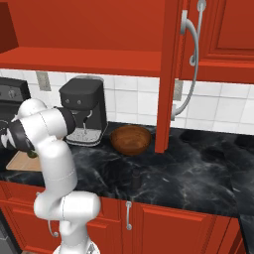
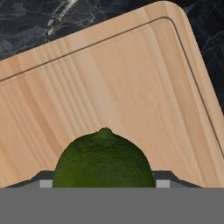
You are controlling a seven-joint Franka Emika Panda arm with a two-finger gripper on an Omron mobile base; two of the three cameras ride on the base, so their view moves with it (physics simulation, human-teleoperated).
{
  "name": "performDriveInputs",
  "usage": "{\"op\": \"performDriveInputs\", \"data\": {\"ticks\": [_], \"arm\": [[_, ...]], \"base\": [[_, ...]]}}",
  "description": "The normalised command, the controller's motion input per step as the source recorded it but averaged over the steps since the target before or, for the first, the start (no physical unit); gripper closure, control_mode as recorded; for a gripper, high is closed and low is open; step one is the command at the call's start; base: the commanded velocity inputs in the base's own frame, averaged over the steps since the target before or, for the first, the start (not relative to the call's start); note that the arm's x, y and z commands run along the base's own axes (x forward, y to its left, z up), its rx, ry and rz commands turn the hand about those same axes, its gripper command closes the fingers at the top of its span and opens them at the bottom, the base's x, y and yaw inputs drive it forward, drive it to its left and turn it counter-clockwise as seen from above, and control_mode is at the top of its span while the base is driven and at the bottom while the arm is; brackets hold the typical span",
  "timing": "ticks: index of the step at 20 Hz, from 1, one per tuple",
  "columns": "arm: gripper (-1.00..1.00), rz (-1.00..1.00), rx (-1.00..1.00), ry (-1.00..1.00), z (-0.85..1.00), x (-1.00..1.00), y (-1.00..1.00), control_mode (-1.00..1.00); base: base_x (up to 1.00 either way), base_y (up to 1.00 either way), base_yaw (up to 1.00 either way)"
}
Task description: Open the cabinet. Place the bowl and condiment on the counter. Then place the lime and garlic on the cutting board.
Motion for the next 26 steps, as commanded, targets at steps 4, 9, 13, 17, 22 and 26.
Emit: {"op": "performDriveInputs", "data": {"ticks": [4,9,13,17,22,26], "arm": [[1.00,-0.05,0.00,0.00,-0.10,0.02,0.06,-1.00],[1.00,-0.04,0.00,0.00,-0.12,0.06,0.05,-1.00],[-1.00,-0.03,-0.01,0.00,-0.07,0.01,0.04,-1.00],[-1.00,-0.01,0.00,-0.02,0.00,0.00,0.00,-1.00],[-1.00,0.00,0.00,-0.11,0.08,0.00,0.00,-1.00],[-1.00,0.00,0.00,-0.11,0.15,0.00,0.00,-1.00]], "base": [[0.00,0.00,0.00],[0.00,0.00,0.00],[0.00,0.00,0.00],[0.00,0.00,0.00],[0.00,0.00,0.00],[0.00,0.00,0.00]]}}
